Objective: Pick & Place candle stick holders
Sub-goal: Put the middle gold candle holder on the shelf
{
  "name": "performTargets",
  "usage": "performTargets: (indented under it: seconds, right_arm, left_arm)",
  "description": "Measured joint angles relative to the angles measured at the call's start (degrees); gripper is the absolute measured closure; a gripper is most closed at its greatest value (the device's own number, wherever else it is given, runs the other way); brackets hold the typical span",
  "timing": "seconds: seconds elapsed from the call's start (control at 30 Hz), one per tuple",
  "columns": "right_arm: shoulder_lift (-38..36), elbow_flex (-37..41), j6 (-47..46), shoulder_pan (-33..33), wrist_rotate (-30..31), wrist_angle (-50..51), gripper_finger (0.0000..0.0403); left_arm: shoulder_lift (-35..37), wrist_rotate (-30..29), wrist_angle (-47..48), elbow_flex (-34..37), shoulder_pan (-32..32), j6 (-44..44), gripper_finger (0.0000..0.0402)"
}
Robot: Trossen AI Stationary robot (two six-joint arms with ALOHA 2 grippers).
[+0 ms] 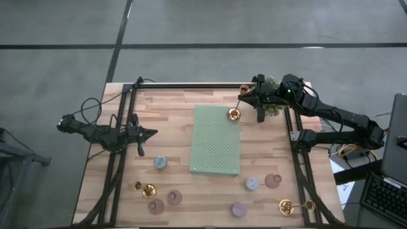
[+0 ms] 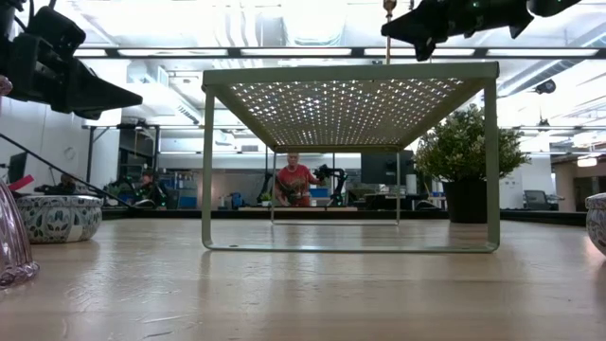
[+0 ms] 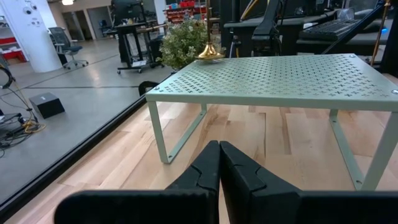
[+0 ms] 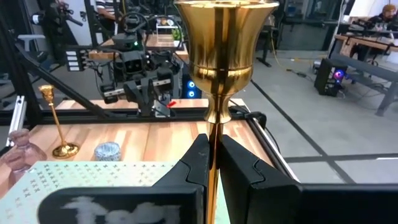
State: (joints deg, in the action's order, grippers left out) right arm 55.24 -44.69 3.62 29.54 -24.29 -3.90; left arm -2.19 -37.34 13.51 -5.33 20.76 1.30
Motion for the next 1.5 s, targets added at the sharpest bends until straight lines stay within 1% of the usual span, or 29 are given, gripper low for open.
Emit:
performTargets:
  seconds: [0.5, 1.0, 1.3, 1.4, 1.5]
  right_arm:
    - [2.0, 0.0, -0.3, 0.0, 0.0, -0.3, 0.0385]
    - [4.4, -0.2, -1.9, 0.0, 0.0, -3.0, 0.0385]
    - [4.3, -0.2, -1.9, 0.0, 0.0, -2.7, 0.0385]
    - [4.3, -0.2, -2.0, 0.0, 0.0, -2.6, 0.0380]
    - [4.3, -0.2, -2.1, 0.0, 0.1, -2.1, 0.0364]
  left_arm:
    - [0.0, 0.0, 0.0, 0.0, 0.0, 0.0, 0.0388]
    - [0.0, 0.0, 0.0, 0.0, 0.0, 0.0, 0.0388]
    - [0.0, 0.0, 0.0, 0.0, 0.0, 0.0, 0.0388]
    - [0.0, 0.0, 0.0, 0.0, 0.0, 0.0, 0.0387]
    - [0.0, 0.0, 0.0, 0.0, 0.0, 0.0, 0.0388]
